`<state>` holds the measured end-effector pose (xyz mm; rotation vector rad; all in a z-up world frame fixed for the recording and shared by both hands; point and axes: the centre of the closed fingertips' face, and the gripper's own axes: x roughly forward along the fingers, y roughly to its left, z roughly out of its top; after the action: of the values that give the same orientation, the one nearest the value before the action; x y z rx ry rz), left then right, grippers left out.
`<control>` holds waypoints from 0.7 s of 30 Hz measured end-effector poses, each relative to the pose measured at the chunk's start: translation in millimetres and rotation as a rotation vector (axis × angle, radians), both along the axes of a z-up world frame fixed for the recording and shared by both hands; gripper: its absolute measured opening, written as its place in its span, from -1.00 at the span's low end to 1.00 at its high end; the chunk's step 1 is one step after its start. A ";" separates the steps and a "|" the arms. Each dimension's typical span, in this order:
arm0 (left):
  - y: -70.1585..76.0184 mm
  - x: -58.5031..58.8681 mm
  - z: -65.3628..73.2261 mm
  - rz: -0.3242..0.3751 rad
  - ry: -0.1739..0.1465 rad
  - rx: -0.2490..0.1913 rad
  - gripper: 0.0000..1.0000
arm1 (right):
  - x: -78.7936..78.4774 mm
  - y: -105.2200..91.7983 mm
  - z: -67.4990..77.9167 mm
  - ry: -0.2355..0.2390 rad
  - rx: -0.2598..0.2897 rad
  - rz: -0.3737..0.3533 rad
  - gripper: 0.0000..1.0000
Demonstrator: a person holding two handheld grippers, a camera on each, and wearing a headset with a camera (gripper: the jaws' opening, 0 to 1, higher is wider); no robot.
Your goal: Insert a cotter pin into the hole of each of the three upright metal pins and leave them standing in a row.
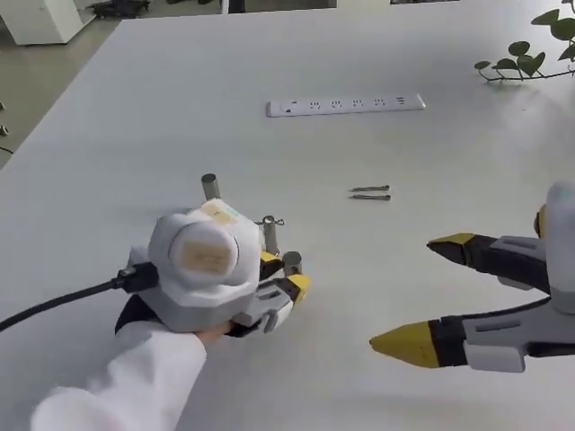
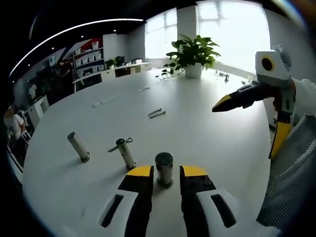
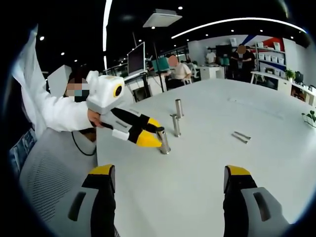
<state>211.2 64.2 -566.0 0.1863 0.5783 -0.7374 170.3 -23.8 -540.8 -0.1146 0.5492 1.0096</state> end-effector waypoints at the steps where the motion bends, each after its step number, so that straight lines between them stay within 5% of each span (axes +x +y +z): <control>1: 0.5 -2.6 0.5 -0.017 0.016 -0.002 -0.53 | -0.1 -0.2 -0.2 0.000 -0.001 0.000 0.78; 4: 4.4 -6.0 12.2 -0.073 -0.004 -0.037 -0.27 | -0.7 -1.5 -1.2 0.002 -0.005 -0.002 0.78; 8: 15.9 -12.3 24.9 -0.093 0.026 -0.099 0.13 | -1.4 -2.9 -1.5 0.005 -0.006 -0.005 0.78; 10: 24.7 -14.9 31.2 -0.115 0.004 -0.093 0.19 | -1.7 -3.9 -2.2 0.007 -0.011 -0.005 0.78; 16: 46.6 -24.6 50.9 -0.160 0.016 -0.162 0.25 | -2.6 -4.4 -2.2 0.011 -0.019 -0.001 0.78; 19: 53.2 -24.5 57.5 -0.166 -0.010 -0.183 0.50 | -2.0 -4.4 -1.9 0.013 -0.023 0.002 0.78; 21: 56.6 -28.2 61.4 -0.176 0.002 -0.219 0.62 | -1.6 -4.5 -2.2 0.015 -0.029 0.004 0.78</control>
<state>183.0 120.8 -504.6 0.0334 0.4831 -0.9653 168.7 -28.3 -542.9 -0.1341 0.5781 1.0071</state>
